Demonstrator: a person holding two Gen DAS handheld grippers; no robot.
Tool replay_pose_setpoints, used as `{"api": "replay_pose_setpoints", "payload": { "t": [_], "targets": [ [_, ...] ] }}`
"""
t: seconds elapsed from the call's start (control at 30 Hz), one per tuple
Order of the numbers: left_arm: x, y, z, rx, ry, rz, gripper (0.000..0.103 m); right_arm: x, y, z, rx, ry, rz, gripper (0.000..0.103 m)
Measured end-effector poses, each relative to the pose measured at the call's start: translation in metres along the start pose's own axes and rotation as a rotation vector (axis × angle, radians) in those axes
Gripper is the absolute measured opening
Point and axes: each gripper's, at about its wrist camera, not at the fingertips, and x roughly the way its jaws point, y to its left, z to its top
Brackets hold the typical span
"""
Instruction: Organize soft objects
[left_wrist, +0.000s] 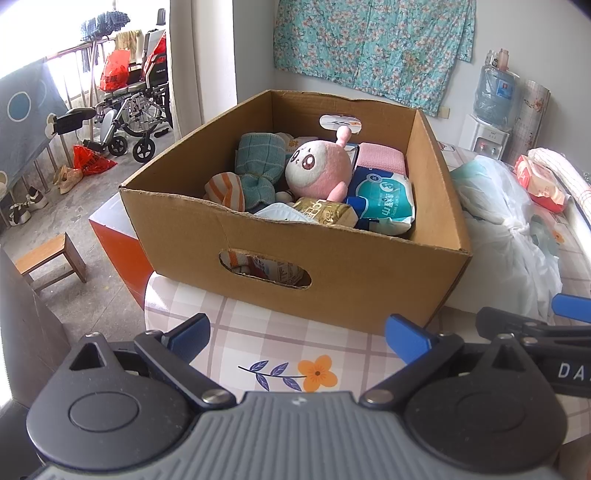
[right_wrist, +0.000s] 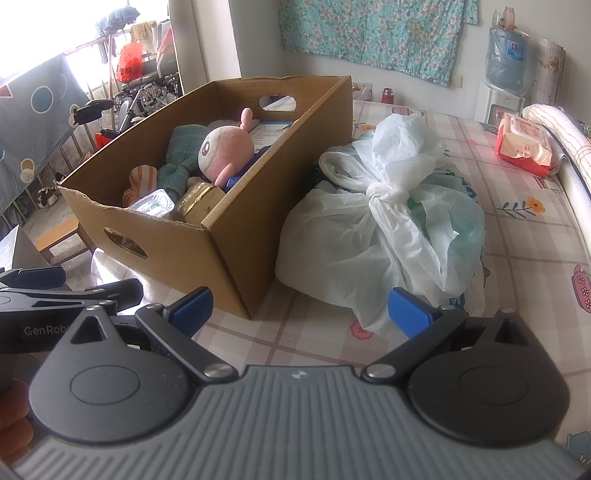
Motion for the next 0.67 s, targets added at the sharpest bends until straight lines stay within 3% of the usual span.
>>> {"api": "replay_pose_setpoints", "payload": {
  "t": [0.67],
  "targets": [
    [0.0011, 0.0006, -0.0036, 0.005, -0.004, 0.000, 0.102, 0.0000, -0.0020, -0.0017, 0.002, -0.003, 0.004, 0.101]
  ]
}}
